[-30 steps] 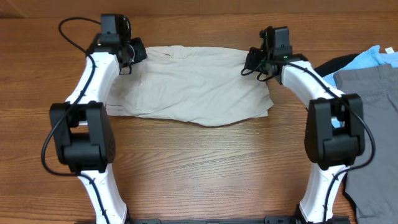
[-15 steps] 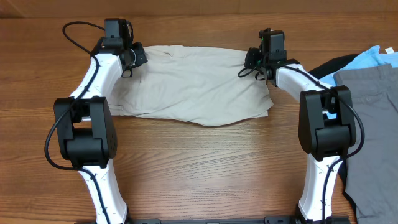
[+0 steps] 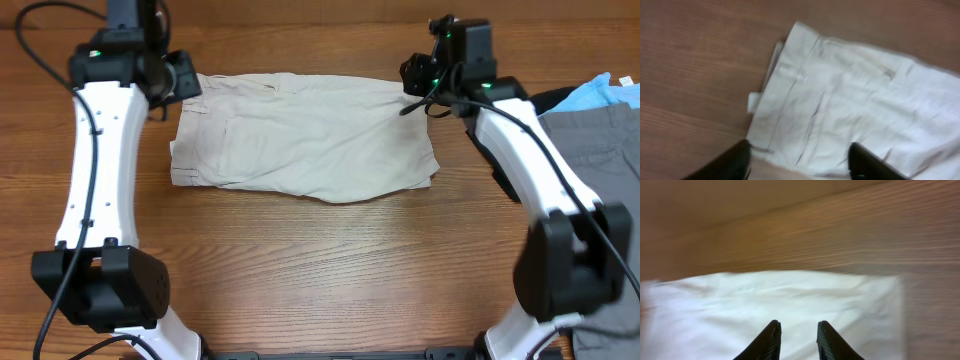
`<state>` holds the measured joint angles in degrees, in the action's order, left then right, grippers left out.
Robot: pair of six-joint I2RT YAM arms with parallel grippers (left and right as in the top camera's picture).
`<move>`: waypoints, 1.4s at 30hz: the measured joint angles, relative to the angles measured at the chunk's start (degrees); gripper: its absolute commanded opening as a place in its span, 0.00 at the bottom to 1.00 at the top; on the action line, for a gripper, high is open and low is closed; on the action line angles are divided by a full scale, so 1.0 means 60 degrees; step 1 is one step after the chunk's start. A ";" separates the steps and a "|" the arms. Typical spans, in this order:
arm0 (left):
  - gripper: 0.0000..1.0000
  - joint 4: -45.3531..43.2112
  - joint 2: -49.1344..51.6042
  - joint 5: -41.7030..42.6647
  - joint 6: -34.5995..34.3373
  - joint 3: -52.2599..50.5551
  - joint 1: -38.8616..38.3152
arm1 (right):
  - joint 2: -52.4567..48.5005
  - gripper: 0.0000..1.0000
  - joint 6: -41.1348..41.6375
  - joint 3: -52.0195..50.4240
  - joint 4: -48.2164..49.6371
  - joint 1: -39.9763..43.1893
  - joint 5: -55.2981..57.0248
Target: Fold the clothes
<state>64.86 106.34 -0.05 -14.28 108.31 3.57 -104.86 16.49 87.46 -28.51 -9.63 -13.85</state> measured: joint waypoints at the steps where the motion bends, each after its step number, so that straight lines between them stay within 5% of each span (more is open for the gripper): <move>1: 0.81 0.0142 0.0095 0.0113 0.0135 -0.0018 0.0127 | 0.0197 0.34 0.0058 0.0040 -0.0233 -0.0091 -0.0233; 18: 0.92 0.0142 0.3493 0.1559 0.1424 -0.0251 0.0994 | -0.0004 0.39 0.0259 0.0084 -0.0860 -0.2943 -0.0091; 22: 0.92 -0.0135 0.3752 0.1588 0.1508 -0.0262 0.1067 | -0.0423 0.32 0.0368 0.0084 -0.0492 -0.3049 0.0007; 42: 0.90 -0.0896 0.3785 0.1985 0.1716 -0.0313 0.1260 | -0.2667 0.29 0.0754 0.0084 0.1115 -0.3898 0.0025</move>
<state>59.48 129.05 11.86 -3.99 106.43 11.14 -120.86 21.02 87.96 -21.82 -33.01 -13.69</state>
